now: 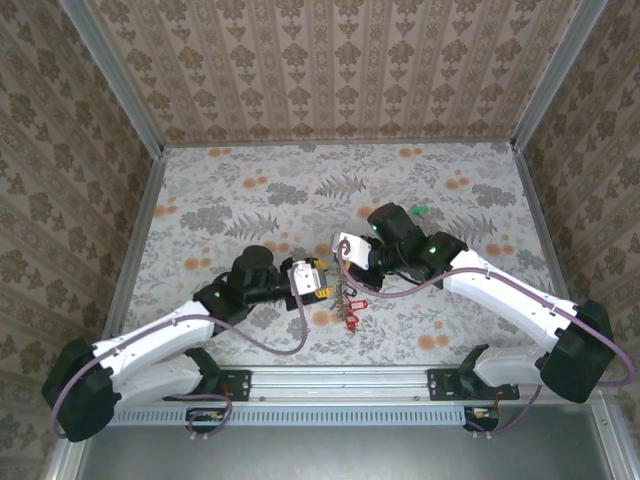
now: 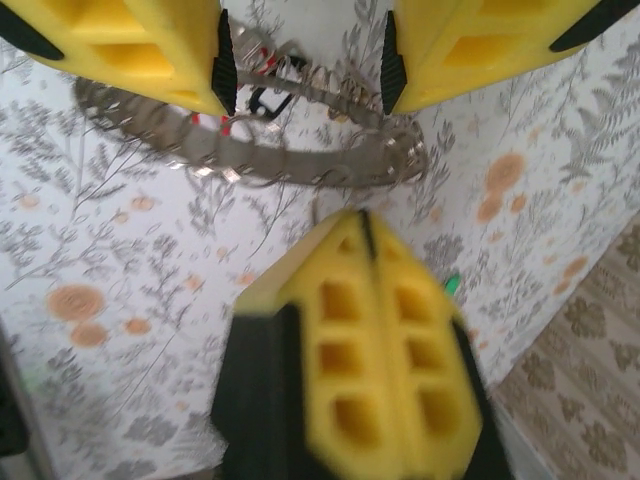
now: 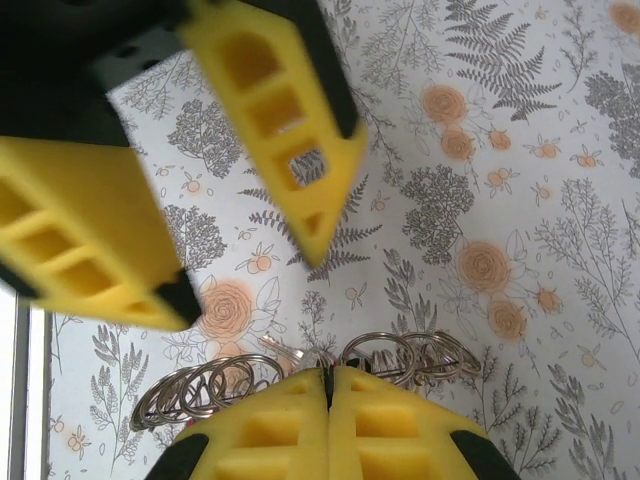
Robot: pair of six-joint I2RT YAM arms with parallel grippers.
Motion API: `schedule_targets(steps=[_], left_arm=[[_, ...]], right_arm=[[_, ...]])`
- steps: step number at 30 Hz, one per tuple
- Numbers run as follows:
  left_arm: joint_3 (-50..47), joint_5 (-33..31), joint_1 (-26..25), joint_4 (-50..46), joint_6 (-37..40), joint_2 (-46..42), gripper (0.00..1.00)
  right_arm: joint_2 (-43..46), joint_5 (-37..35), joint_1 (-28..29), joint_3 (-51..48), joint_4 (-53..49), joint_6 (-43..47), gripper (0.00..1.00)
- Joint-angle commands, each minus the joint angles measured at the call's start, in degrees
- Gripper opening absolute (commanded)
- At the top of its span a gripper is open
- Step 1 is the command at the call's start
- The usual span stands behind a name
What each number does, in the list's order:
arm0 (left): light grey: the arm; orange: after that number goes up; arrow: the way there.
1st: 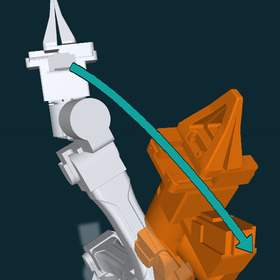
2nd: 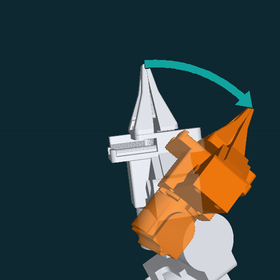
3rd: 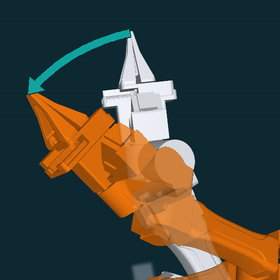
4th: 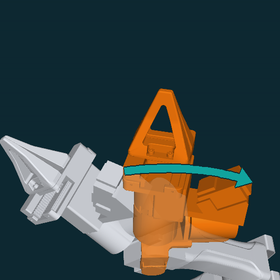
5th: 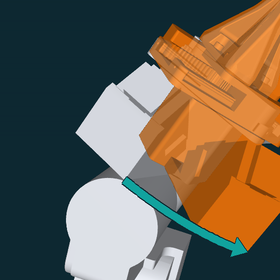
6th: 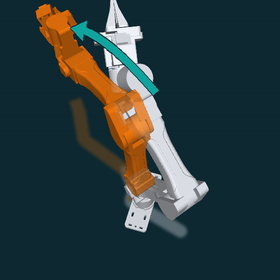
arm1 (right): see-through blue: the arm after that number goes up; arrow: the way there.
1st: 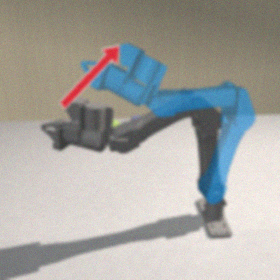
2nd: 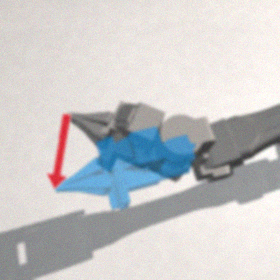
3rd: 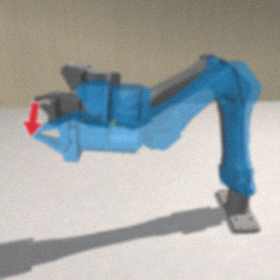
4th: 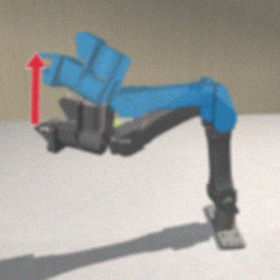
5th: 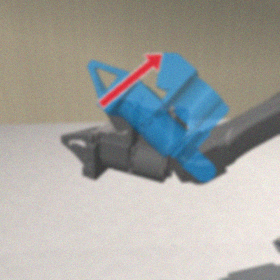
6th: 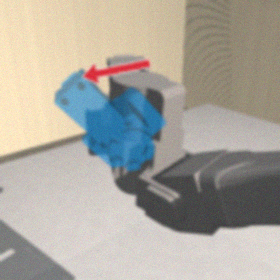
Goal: Put the keys on the keyring
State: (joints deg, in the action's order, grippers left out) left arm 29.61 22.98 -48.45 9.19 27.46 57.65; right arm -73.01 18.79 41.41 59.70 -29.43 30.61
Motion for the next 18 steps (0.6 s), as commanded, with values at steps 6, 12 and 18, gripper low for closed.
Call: schedule_targets(steps=[6,12,18], left_arm=[[2.4,5.8,2.3,3.0,0.1,4.8,0.45],[2.3,11.0,1.1,5.1,-1.5,7.5,0.4],[-0.8,9.9,0.3,10.0,-3.3,7.7,0.4]], right_arm=[[3.1,2.3,0.5,-4.2,3.3,7.7,0.0],[4.1,2.8,0.6,-6.1,5.2,8.0,0.0],[5.0,3.6,1.4,-7.5,4.9,10.8,0.0]])
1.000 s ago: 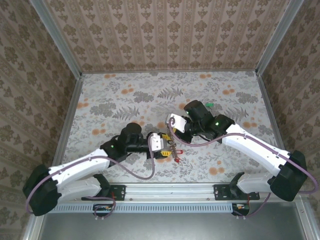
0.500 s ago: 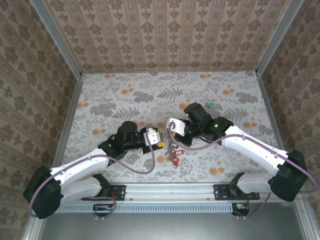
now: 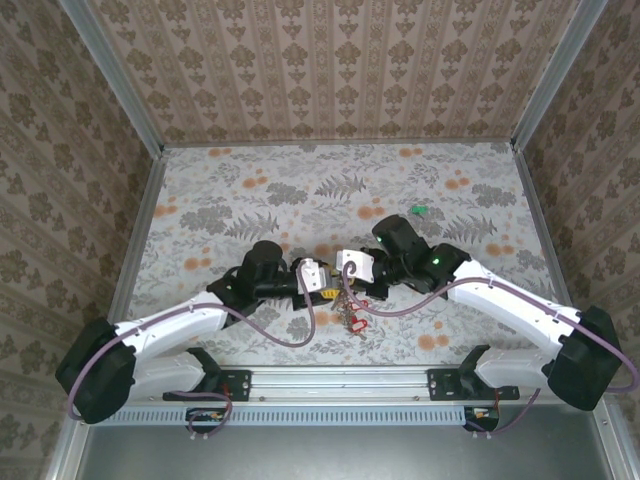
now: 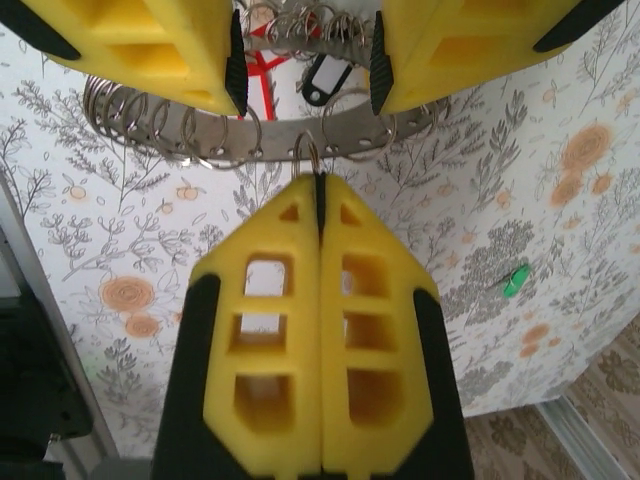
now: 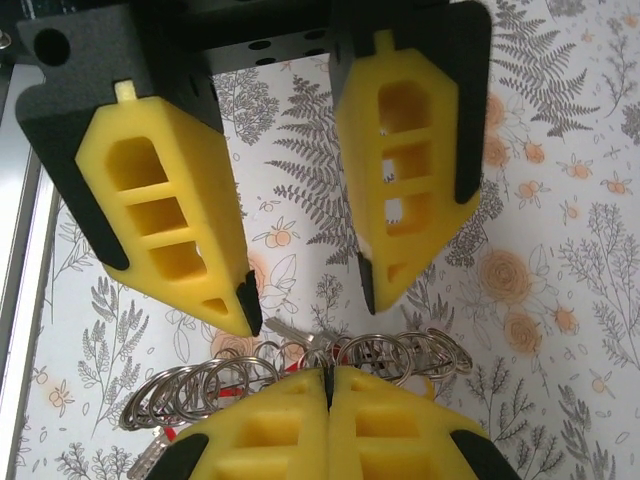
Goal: Put the keys on the keyring
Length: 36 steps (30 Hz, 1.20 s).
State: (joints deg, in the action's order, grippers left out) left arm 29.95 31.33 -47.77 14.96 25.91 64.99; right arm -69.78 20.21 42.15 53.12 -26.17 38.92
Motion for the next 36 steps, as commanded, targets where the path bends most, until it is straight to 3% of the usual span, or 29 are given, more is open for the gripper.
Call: schedule_targets(steps=[1,14,24,27,28,30,33,36], left_arm=[[-1.0,1.0,-0.4,4.4,-1.7,0.8,0.4],[-1.2,2.4,-0.4,11.0,-4.3,6.5,0.33],[-2.6,4.3,-0.4,13.9,-2.4,6.7,0.01],[-3.0,4.4,-0.4,13.0,-0.7,5.7,0.0],[-3.3,4.3,-0.4,12.9,-0.1,5.2,0.0],[-4.2,4.0,-0.4,12.6,1.8,3.9,0.0],[-5.0,4.2,-0.1,12.6,3.9,2.4,0.0],[-5.2,5.1,0.3,12.9,4.5,1.8,0.0]], right_arm=[[1.8,2.2,0.7,-1.2,2.0,2.6,0.0],[0.8,0.8,1.9,-1.7,3.3,3.9,0.0],[0.3,0.4,2.0,-1.9,3.9,4.2,0.0],[1.0,-1.4,2.0,-2.0,3.3,4.5,0.0],[1.5,-2.2,2.0,-2.3,3.1,4.6,0.05],[3.1,-4.2,2.0,-3.3,2.4,5.3,0.3],[4.6,-5.7,2.0,-4.1,0.2,6.6,0.39],[5.0,-4.0,2.0,-4.3,-1.5,7.1,0.4]])
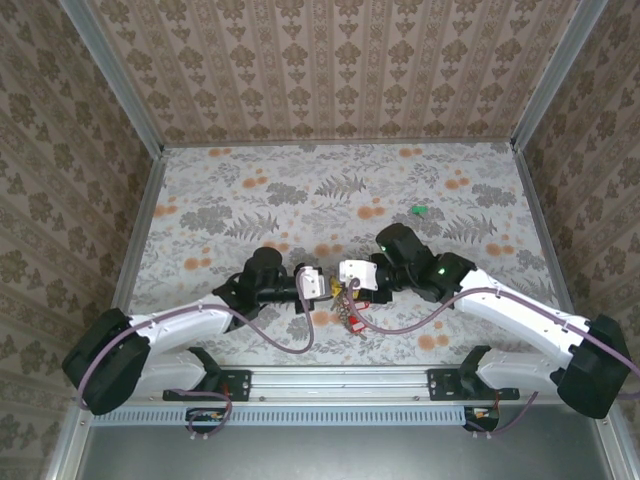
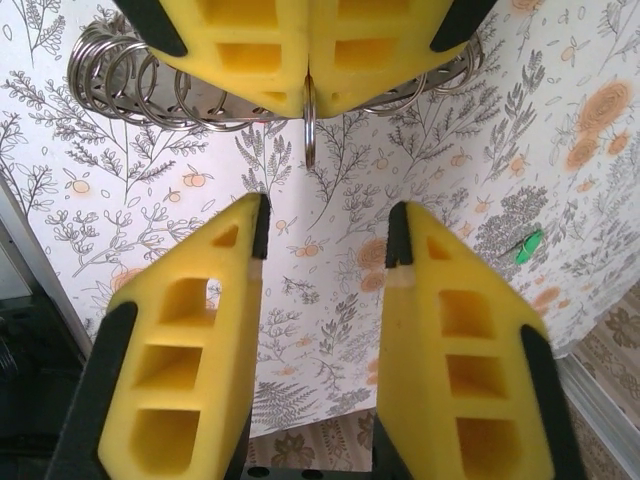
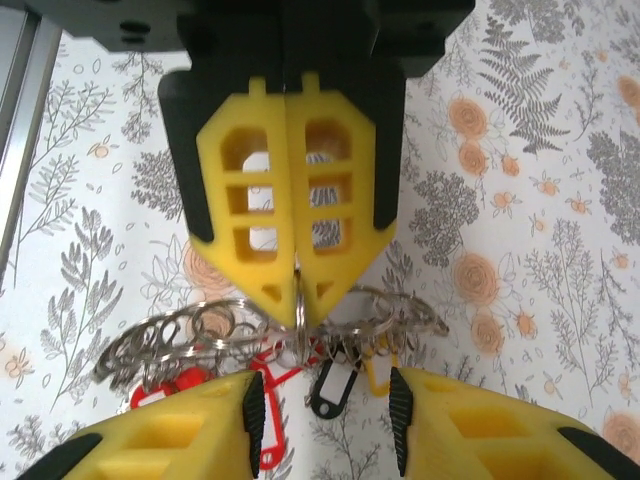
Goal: Put the keys on the keyring
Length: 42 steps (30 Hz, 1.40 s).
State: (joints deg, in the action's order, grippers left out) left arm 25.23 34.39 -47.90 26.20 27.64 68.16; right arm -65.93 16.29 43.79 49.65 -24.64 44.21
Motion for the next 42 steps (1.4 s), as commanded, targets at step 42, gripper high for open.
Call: schedule_targets(steps=[42], left_arm=[[-1.2,3.3,1.4,-2.4,1.1,-7.9,0.28]], right_arm=[[6.6,5.1,0.6,-11.5,22.0,-3.7,0.0]])
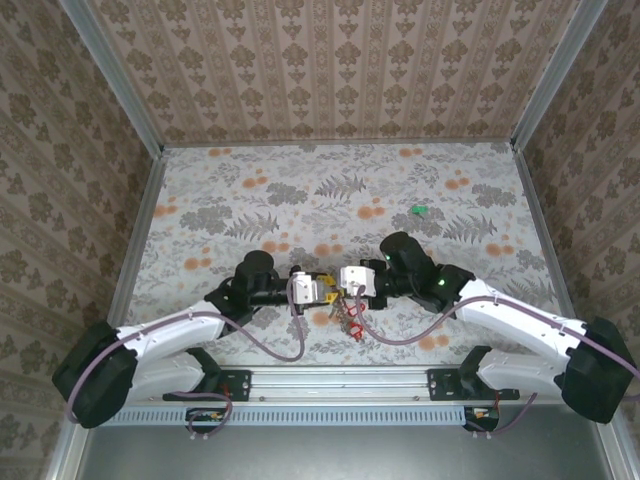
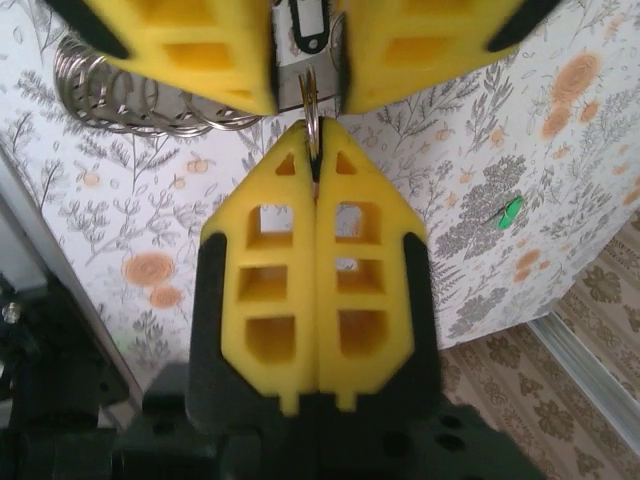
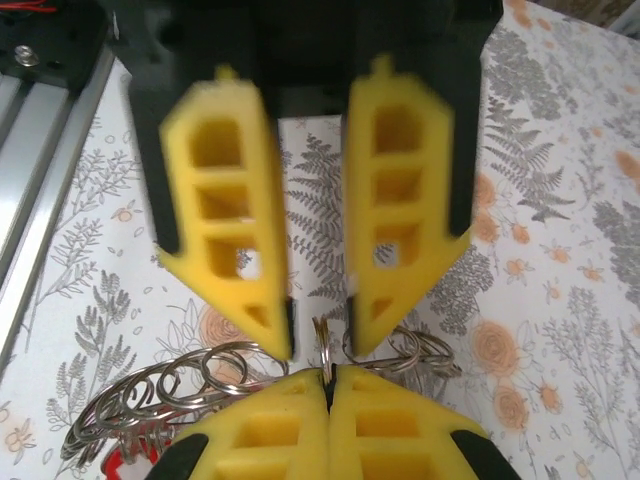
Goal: Put the keys on the keyring
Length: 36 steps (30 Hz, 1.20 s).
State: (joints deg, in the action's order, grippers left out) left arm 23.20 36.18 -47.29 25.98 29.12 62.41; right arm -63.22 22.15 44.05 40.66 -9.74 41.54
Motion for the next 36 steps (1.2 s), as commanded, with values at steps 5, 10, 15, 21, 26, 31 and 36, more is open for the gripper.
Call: schedule_targets(steps=[5,10,15,21,26,31,36], left_arm=[[0.6,1.5,1.5,-2.7,-0.5,-3.9,0.29],[0.8,2.1,1.5,-2.0,-0.4,-3.6,0.27],[0.7,2.0,1.4,-1.8,-0.6,-3.9,0.28],[0.8,1.7,1.5,0.1,-1.3,-4.8,0.26],[0.7,1.5,1.4,0.9,-1.4,-4.9,0.26],[0.7,2.3,1.3,1.2,-1.7,-5.0,0.2],[0.7,2.2,1.2,1.0,-1.2,-4.8,0.15]], right_arm=[[9.2,0.1,0.8,-10.3,23.0,-2.8,0.0],[8.7,2.0,0.9,-11.9,27.8,-2.8,0.0],[9.1,2.5,0.9,-12.2,27.8,-1.4,0.0],[8.7,3.7,0.9,-12.7,27.6,-1.2,0.0],[8.0,4.2,0.9,-12.3,27.6,-1.6,0.0],[7.1,4.1,0.8,-12.0,26.9,-1.4,0.0],[6.3,4.4,0.8,-11.7,27.6,-2.1,0.0]])
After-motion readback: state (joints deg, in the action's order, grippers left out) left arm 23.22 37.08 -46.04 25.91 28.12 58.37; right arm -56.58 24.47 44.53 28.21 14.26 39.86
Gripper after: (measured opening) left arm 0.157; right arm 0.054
